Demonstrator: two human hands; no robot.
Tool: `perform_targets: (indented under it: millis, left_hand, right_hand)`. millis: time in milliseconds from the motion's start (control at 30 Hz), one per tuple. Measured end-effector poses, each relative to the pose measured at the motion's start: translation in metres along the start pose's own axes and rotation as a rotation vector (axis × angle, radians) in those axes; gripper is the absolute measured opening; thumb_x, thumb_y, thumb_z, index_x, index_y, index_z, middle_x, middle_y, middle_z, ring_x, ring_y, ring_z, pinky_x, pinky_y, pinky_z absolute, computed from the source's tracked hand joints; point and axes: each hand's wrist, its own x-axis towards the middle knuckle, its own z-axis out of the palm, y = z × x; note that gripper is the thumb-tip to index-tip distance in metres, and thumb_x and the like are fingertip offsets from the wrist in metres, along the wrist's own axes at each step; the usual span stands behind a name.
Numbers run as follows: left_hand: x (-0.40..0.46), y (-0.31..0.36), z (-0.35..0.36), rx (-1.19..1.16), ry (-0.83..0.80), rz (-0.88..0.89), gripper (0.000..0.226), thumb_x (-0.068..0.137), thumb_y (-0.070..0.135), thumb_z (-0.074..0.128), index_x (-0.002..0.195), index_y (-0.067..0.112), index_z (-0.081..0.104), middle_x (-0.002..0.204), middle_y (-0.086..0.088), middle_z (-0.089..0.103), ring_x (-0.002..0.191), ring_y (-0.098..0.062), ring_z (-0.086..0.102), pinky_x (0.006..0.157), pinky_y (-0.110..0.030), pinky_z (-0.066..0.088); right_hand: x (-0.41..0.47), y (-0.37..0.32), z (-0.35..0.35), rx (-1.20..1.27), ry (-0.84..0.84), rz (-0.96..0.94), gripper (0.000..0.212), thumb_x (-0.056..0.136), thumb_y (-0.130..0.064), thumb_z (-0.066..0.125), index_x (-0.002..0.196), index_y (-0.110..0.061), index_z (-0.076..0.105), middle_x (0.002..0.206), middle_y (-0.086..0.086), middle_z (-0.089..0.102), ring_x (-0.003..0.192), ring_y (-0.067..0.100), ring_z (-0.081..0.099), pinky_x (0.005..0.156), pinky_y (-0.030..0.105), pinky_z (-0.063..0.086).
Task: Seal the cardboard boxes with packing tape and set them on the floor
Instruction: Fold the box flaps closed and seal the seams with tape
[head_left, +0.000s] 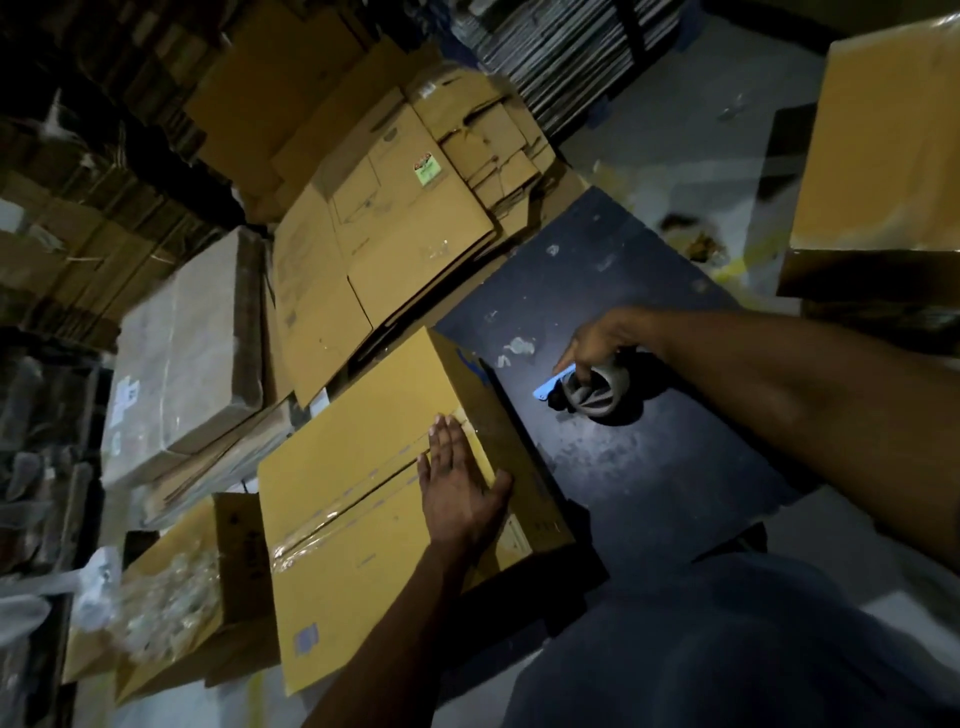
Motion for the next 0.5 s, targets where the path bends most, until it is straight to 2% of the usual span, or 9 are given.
perform_targets:
  millis: [100,200,267,333,400,500]
  left_hand:
    - [0.017,-0.004,-0.007,-0.026,-0.017,-0.017,0.105,0.084,0.079,0.020,0.166,0.018,-0.007,0.170,0.002,-0.017,0.159,-0.014,-0.014,0.129,-0.044,-0.003]
    - [0.046,-0.007,-0.013,-0.077,0.015,-0.049,0.111,0.080,0.082,0.017,0.166,0.014,-0.001,0.173,-0.003,-0.009,0.160,-0.019,-0.006,0.129,-0.047,0.002]
    - [0.065,-0.007,-0.015,-0.092,0.020,-0.066,0.113,0.078,0.082,0.016,0.166,0.013,-0.001,0.174,-0.004,-0.007,0.160,-0.019,-0.007,0.129,-0.046,0.002]
    - [0.079,-0.010,-0.015,-0.088,0.035,-0.064,0.114,0.078,0.082,0.014,0.166,0.012,-0.002,0.174,-0.005,-0.009,0.160,-0.019,-0.008,0.129,-0.047,0.001]
    - [0.090,-0.015,-0.015,-0.083,0.050,-0.035,0.113,0.079,0.084,0.014,0.166,0.013,-0.003,0.173,-0.003,-0.010,0.160,-0.017,-0.010,0.129,-0.046,0.000]
    - [0.098,-0.022,-0.011,-0.088,0.072,0.004,0.108,0.082,0.083,0.016,0.165,0.016,-0.004,0.172,0.001,-0.014,0.158,-0.013,-0.015,0.129,-0.044,-0.003]
  right_hand:
    - [0.006,0.018,0.010,0.126,0.134,-0.068,0.039,0.086,-0.004,0.068,0.125,-0.006,0.071,0.118,0.016,0.073,0.091,0.020,0.065,0.088,0.037,0.056]
    - [0.009,0.027,0.015,0.280,0.270,-0.083,0.042,0.059,-0.017,0.072,0.099,-0.007,0.079,0.096,0.018,0.077,0.082,0.025,0.070,0.077,0.037,0.056]
    - [0.013,0.029,0.021,0.216,0.354,-0.056,0.033,0.064,-0.018,0.076,0.096,-0.013,0.079,0.091,0.010,0.078,0.087,0.025,0.073,0.075,0.033,0.056]
    - [0.020,0.031,0.025,0.056,0.462,0.013,0.032,0.078,-0.025,0.073,0.110,-0.022,0.076,0.106,0.007,0.072,0.105,0.025,0.068,0.086,0.032,0.054]
    - [0.024,0.031,0.027,-0.102,0.529,0.102,0.043,0.086,-0.036,0.065,0.129,-0.031,0.064,0.131,0.007,0.057,0.126,0.029,0.052,0.104,0.038,0.047]
    - [0.021,0.026,0.019,-0.270,0.578,0.165,0.055,0.086,-0.041,0.064,0.138,-0.028,0.049,0.141,0.011,0.042,0.132,0.033,0.042,0.107,0.048,0.040]
